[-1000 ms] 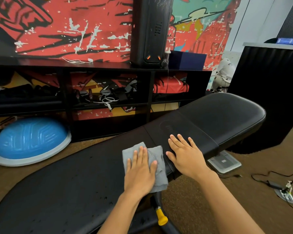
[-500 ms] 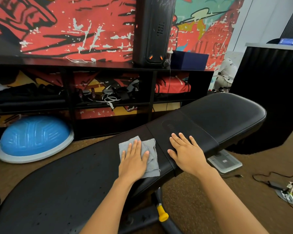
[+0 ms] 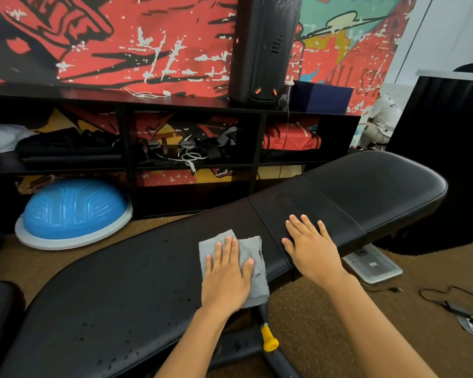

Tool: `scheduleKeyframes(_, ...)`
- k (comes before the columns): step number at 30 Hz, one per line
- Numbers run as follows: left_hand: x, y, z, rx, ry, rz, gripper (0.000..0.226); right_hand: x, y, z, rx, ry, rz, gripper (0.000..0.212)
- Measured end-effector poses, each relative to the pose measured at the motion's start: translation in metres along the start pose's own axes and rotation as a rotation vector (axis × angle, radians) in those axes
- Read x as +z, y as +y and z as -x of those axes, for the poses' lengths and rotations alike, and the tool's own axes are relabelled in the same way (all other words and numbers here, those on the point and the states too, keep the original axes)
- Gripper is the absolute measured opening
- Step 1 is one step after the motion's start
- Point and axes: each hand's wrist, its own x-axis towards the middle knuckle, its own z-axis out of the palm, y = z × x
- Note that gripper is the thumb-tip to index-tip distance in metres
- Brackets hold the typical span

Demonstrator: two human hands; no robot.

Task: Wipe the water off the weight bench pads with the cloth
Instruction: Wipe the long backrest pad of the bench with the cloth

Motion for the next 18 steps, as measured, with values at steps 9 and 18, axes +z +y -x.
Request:
scheduleKeyframes(9,-0.004,0.046,-0.025,0.05,-0.088,0.162,0.057,-0.005,-0.015,-0.001,0.005,0.037,-0.058,0.045)
scheduleKeyframes(18,-0.039,0.026,-0.028,-0.212,0.08,1.425,0.048,0.01,-0.084,-0.01,-0.199,0.11,0.031,0.055)
